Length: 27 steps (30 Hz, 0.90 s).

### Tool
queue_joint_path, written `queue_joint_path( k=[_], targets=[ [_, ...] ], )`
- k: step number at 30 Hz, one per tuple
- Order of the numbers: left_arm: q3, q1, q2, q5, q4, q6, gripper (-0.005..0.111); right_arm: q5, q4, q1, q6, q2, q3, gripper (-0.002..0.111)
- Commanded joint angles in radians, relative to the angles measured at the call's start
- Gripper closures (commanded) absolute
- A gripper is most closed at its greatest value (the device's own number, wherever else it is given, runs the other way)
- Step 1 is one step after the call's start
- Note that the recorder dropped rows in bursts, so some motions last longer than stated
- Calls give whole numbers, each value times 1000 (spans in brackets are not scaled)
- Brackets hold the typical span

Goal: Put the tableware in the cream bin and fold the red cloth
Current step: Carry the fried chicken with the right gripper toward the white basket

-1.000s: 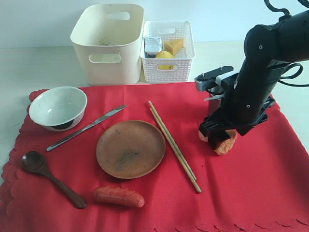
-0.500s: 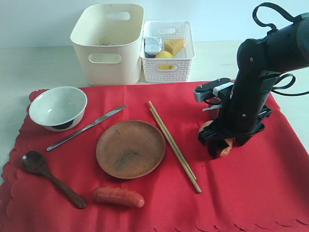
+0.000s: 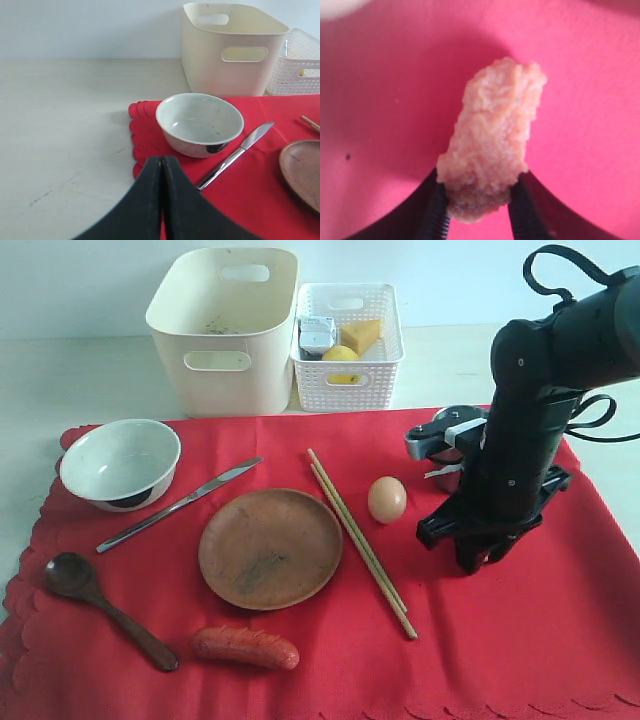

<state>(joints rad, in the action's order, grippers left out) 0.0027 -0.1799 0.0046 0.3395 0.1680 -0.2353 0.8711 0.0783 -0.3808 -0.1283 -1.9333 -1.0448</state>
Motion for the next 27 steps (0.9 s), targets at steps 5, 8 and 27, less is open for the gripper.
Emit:
queue_joint_path(
  k=[5,8,27],
  targets=[
    [-3,-6,-5,-12,3,-4,105,222,-11,3,-63,28,-72,108],
    [-3,-6,-5,-12,3,-4,105,226,-11,3,-70,93,-83,108],
    [-3,-6,-5,-12,3,-4,105,-119,322,3,-264,240,-208,108]
  ],
)
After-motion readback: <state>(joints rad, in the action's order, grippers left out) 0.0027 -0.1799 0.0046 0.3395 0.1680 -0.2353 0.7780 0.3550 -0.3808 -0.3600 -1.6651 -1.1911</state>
